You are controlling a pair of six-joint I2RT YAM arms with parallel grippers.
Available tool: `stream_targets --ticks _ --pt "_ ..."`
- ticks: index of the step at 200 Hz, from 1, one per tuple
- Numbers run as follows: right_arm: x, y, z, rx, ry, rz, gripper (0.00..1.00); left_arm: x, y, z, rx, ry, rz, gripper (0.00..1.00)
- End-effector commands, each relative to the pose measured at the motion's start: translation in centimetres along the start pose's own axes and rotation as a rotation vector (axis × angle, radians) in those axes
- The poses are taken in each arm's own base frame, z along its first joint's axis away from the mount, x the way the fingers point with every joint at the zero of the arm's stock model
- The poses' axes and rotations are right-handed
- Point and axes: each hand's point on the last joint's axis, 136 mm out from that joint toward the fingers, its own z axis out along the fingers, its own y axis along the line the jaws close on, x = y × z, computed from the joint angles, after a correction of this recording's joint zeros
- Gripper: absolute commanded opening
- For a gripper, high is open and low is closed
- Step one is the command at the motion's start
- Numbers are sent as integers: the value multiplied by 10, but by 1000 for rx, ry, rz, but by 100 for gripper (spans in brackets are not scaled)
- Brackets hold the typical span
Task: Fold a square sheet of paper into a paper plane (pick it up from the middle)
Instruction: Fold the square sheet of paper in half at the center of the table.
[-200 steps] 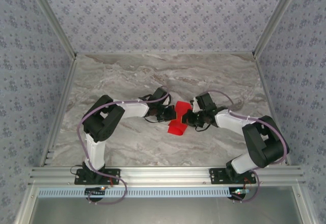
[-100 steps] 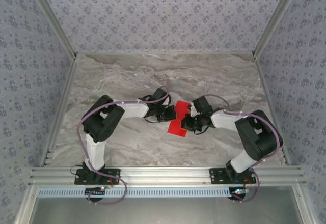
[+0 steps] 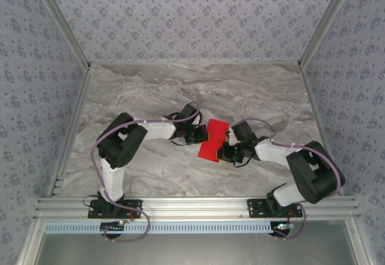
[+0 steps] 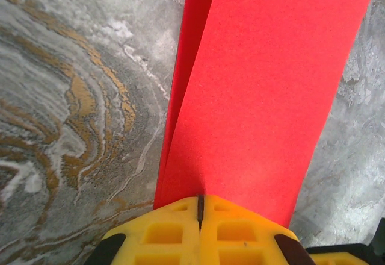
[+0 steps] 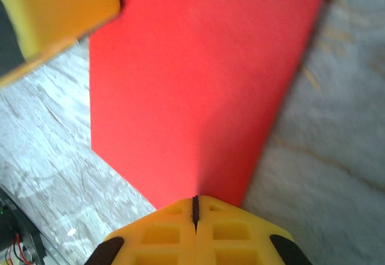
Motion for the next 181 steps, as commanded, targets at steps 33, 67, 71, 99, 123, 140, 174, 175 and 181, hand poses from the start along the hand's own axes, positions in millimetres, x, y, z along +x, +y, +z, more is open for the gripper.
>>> stream_targets --ticks 33,67,71,99,123,140,174,175,181 --pt "1 0 -33 91 -16 -6 0 69 128 13 -436 167 -129 0" --pt "-44 36 -44 38 -131 -66 0 69 128 14 -434 167 -129 0" --pt "-48 38 -43 34 -133 -67 0 69 128 14 -435 167 -131 0" --pt "-64 46 -27 11 -123 -75 0 69 128 13 -437 167 -132 0" --pt "-60 43 -6 9 -77 -76 0 70 128 11 -439 166 -135 0" --pt "-52 37 5 17 -44 -72 0 70 128 12 -439 164 -139 0" --pt "-34 29 20 20 8 -72 0 70 128 13 -438 165 -136 0" --pt "-34 29 21 20 9 -72 0 70 128 12 -438 164 -137 0" --pt "-30 27 23 25 19 -72 0 70 128 13 -440 165 -135 0"
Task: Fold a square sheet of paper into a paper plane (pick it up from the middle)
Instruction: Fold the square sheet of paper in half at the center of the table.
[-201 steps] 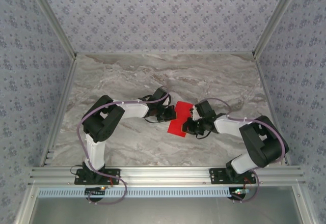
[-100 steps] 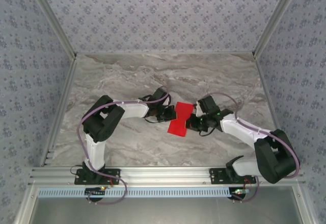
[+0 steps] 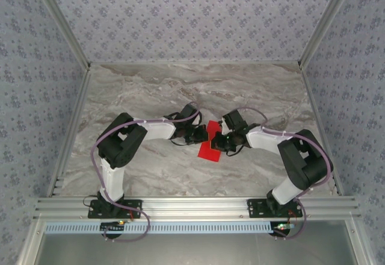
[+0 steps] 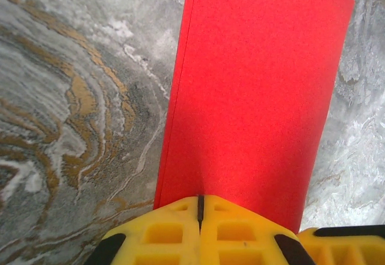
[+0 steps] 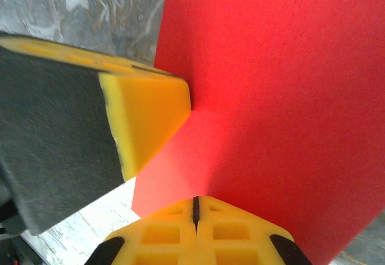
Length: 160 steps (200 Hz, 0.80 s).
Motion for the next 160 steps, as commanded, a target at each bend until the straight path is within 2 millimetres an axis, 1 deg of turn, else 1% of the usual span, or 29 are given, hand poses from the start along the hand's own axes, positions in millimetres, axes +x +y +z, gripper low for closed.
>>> stream_targets --ticks 1,21,46,82,126,141,160 --pt "13 -1 10 -9 39 -18 0 70 128 12 -440 165 -136 0" --pt "24 -11 15 11 63 -12 0 69 127 13 -440 163 -136 0" --pt "42 -27 15 46 95 5 0 70 129 12 -447 163 -137 0" --pt "74 -49 8 84 141 33 0 69 131 10 -463 160 -131 0" --pt "103 -69 -6 129 172 74 0 68 130 10 -464 158 -127 0" --pt "109 -75 -9 146 168 84 0 67 130 10 -465 157 -125 0" --pt "106 -76 -13 153 138 70 0 67 130 10 -464 159 -122 0"
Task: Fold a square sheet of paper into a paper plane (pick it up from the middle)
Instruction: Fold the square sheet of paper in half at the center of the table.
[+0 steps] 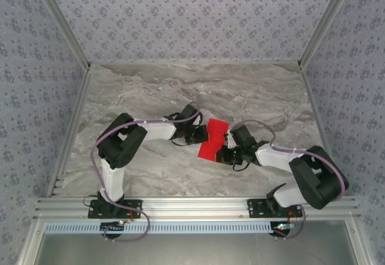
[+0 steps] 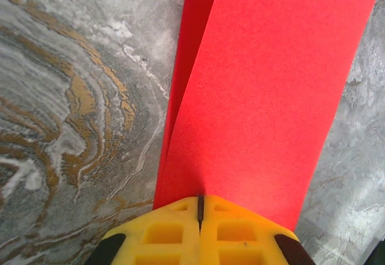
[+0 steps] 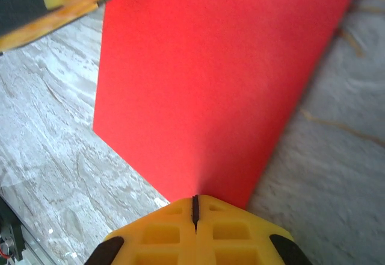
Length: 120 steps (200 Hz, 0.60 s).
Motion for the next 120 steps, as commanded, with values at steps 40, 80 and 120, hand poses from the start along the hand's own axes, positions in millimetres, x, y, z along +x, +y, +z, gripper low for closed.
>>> stream_targets --ticks 40,80,120 --pt "11 -16 -23 153 43 37 0 63 121 10 -432 167 -85 0" --pt "-54 10 -35 112 -103 3 0 47 106 3 -425 152 0 0" --pt "-79 14 -16 81 -117 15 0 28 87 -8 -413 123 100 0"
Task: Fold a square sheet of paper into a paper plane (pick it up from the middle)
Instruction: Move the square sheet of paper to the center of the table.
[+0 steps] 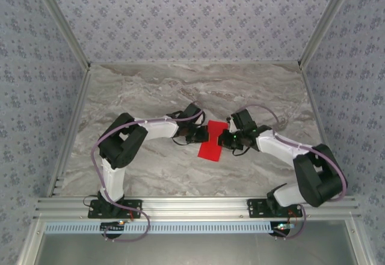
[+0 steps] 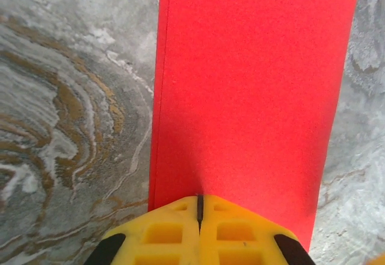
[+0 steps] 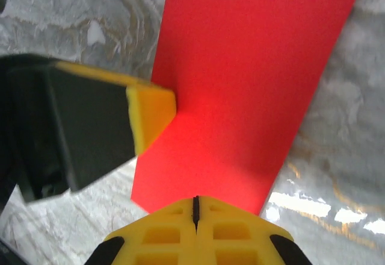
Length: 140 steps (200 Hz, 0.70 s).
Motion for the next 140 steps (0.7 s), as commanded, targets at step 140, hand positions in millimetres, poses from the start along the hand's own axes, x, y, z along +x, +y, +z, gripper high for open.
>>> stream_targets --ticks 140 --pt "-46 34 32 -67 1 -62 0 -15 63 -77 -249 20 273 3"
